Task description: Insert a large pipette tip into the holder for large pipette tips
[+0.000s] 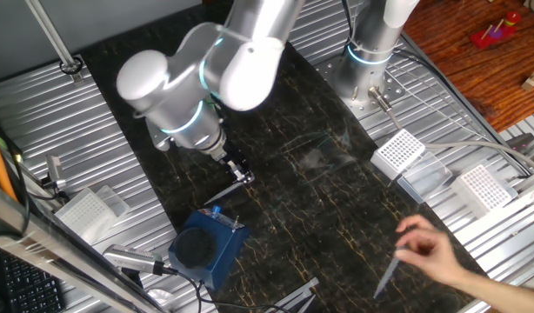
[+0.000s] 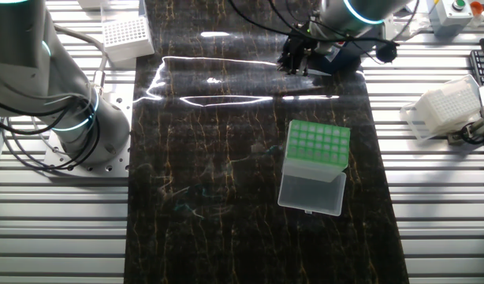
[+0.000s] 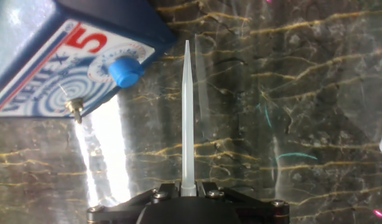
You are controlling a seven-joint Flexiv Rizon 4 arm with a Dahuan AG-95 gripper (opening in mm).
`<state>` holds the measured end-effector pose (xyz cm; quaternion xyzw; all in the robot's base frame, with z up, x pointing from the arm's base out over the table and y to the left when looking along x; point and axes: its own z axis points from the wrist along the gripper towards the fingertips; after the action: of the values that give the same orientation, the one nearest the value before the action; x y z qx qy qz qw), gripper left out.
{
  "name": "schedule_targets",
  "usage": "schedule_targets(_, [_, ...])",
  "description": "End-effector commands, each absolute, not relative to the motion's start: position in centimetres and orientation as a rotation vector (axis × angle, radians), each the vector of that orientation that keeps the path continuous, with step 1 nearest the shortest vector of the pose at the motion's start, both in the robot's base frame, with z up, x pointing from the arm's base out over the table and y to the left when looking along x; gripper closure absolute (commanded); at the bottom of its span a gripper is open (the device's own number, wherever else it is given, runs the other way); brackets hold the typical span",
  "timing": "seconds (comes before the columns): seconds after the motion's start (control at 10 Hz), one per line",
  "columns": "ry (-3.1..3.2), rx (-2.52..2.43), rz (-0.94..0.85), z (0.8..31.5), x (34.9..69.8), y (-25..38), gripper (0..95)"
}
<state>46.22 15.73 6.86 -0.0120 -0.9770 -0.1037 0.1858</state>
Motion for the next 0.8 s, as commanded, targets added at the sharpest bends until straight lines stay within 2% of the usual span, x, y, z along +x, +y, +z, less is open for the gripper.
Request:
schedule_targets(0.1, [-2.746,-0.047,-0.293,7.1,46.0,15.7,95.0])
schedule_targets(0.8, [-2.716,-0.077,-0.331,8.8,46.1,16.9,95.0])
